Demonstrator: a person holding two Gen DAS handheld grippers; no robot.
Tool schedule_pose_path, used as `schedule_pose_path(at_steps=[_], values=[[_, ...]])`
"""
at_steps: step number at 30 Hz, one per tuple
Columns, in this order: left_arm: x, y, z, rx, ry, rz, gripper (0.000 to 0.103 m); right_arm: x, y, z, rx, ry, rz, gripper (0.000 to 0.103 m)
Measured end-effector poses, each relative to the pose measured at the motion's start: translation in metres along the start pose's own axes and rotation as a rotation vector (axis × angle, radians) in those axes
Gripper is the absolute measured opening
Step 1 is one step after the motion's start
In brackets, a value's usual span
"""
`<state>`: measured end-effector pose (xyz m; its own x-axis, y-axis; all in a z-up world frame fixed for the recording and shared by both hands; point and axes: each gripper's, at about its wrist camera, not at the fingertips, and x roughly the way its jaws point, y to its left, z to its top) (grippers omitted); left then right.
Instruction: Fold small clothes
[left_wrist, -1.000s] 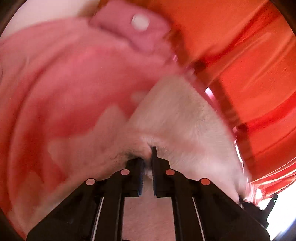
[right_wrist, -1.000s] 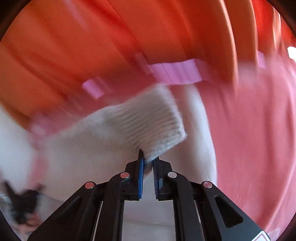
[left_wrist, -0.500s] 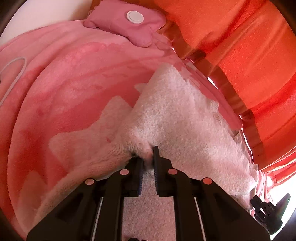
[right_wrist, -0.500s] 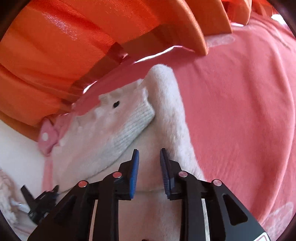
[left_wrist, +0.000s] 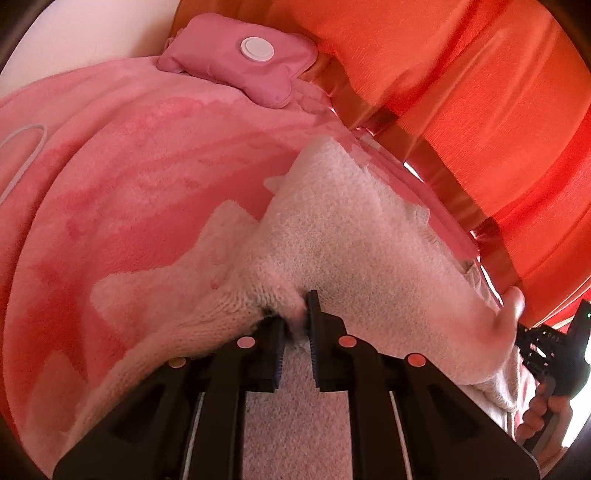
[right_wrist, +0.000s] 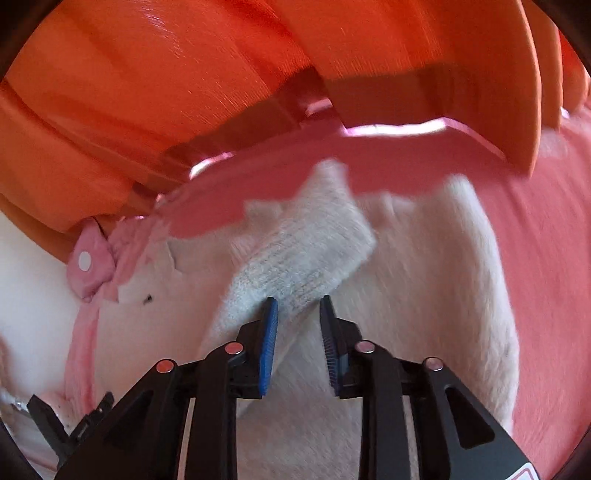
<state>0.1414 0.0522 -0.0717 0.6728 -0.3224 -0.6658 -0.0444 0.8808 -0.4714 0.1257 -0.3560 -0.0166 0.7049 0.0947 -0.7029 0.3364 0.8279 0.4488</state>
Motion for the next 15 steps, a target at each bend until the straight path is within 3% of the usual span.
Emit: schedule_pose_path(at_steps=[1,3,5,6,8,11,14,15], values=[[0.0,0.002,0.0,-0.005,0.001,-0.007,0.012,-0.01,-0.004,0.001,0.018,-0.016,0.009,0.0],[0.0,0.003,0.0,-0.009,0.001,-0.015,0.012,-0.043,-0.016,-0.003,0.07,-0.096,0.043,0.0],[0.0,0.002,0.0,-0.006,0.0,-0.012,0.012,-0.072,-0.039,-0.014,0.116,-0.173,0.007,0.0],[0.0,0.002,0.0,-0.004,-0.002,-0.008,0.012,-0.068,-0.056,-0.019,0.13,-0.141,-0.064,0.0],[-0.001,0.0,0.0,0.005,-0.004,0.0,0.013,-0.053,-0.08,-0.028,0.193,-0.023,-0.078,0.001],[-0.001,0.0,0.0,0.003,-0.005,-0.003,0.013,-0.054,-0.079,-0.037,0.207,-0.002,0.014,0.014],[-0.001,0.0,0.0,0.003,-0.007,-0.002,0.013,-0.04,-0.054,-0.035,0.135,0.017,0.073,0.04],[-0.001,0.0,0.0,0.003,-0.008,-0.002,0.013,-0.035,-0.051,-0.034,0.131,0.022,0.082,0.04]])
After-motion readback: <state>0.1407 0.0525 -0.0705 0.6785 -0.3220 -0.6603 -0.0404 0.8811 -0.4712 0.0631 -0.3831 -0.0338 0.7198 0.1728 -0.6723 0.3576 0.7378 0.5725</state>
